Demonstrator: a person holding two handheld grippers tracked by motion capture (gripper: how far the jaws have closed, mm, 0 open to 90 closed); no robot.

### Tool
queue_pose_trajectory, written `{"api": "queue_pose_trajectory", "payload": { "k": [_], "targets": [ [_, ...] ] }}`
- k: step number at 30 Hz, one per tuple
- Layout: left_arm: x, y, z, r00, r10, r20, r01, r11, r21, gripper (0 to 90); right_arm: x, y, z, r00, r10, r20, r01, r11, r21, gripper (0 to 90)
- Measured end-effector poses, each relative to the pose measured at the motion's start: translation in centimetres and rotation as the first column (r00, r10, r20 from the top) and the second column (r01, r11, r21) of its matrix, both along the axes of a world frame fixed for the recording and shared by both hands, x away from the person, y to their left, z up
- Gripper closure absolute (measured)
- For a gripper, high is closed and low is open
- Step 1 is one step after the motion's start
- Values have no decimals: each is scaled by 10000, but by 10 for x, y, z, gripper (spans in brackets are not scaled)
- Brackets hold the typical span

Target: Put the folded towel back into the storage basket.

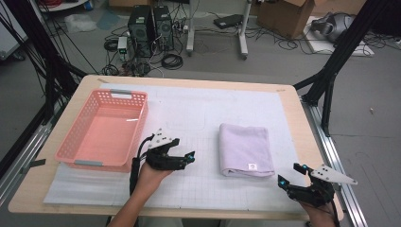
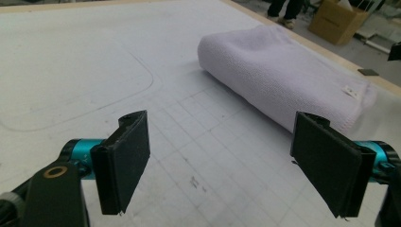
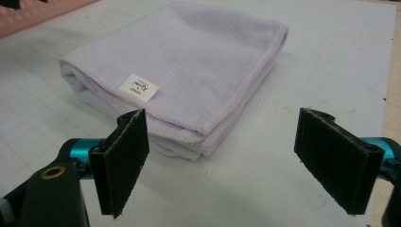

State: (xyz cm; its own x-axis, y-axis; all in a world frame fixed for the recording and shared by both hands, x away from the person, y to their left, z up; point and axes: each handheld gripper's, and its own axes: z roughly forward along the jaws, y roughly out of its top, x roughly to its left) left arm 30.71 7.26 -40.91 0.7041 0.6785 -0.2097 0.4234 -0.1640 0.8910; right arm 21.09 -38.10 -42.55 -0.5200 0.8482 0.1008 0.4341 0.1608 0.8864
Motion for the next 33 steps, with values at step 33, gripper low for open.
{"api": "queue_pose_trajectory", "payload": {
  "k": [33],
  "targets": [
    [46,-106,-23,9727,-525,-2262,628,9973,385,198,3,-4,-4,9997,53,-252,-64,9990,-438,175]
  ]
}}
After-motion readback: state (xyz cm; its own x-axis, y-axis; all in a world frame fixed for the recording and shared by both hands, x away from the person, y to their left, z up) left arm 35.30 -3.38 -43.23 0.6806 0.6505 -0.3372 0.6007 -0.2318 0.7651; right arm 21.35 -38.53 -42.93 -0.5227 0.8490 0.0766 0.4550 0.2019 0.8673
